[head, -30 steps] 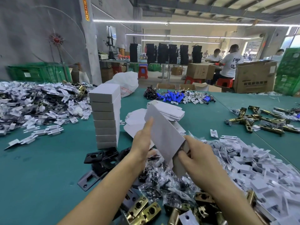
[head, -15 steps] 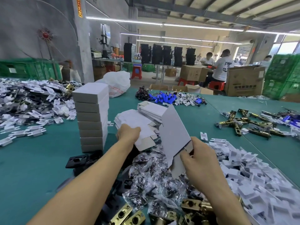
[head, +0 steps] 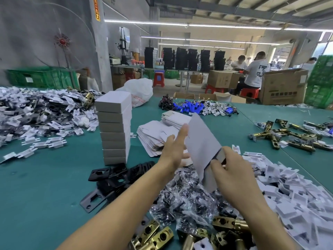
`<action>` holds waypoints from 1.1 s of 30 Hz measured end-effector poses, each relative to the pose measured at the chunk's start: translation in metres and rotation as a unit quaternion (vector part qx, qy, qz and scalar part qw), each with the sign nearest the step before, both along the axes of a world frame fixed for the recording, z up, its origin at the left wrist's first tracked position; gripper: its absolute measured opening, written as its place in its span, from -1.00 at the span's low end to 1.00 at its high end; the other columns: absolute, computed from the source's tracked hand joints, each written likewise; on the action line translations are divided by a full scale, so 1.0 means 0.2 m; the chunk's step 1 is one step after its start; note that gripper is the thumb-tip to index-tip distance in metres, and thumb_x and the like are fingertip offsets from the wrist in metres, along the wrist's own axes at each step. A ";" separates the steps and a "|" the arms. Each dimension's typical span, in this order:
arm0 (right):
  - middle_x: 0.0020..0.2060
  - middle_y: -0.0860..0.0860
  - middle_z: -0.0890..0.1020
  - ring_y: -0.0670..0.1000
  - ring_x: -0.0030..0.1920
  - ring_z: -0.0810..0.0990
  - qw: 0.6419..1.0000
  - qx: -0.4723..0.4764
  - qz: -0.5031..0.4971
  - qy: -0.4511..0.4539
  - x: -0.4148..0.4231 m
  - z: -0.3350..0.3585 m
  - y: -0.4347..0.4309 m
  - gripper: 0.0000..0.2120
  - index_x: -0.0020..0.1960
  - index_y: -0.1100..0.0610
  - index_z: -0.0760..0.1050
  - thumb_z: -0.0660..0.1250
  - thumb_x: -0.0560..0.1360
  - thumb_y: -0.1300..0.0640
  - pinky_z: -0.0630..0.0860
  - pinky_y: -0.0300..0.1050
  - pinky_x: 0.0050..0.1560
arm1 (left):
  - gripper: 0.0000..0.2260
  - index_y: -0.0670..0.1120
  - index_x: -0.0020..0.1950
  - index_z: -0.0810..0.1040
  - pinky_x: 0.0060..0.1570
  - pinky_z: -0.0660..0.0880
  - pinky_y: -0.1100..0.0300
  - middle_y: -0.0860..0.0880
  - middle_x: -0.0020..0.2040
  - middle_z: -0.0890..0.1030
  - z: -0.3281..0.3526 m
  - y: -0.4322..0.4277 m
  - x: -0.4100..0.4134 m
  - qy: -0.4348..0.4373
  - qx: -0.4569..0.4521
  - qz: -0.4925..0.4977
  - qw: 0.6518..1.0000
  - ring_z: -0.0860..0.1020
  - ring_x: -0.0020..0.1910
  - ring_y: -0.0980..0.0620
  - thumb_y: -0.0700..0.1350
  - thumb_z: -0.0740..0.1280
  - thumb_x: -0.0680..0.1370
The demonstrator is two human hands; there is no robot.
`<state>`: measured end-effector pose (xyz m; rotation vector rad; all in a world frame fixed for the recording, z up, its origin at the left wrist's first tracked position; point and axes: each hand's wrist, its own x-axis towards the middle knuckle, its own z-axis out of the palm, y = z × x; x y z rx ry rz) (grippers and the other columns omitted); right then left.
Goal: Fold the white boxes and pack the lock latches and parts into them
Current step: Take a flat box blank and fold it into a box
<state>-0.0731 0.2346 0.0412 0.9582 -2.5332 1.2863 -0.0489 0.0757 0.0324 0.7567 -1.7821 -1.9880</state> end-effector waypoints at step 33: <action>0.24 -0.15 0.57 -0.21 0.18 0.52 0.969 0.010 0.182 0.167 0.08 -0.01 -0.05 -0.36 0.40 -0.11 0.47 0.07 0.35 0.14 0.38 -0.47 0.16 | -0.10 0.07 0.36 0.25 -0.12 0.67 -0.12 -0.12 0.18 0.60 -0.03 0.00 0.23 0.147 0.179 0.081 0.969 0.67 0.02 -0.15 0.03 0.60 0.10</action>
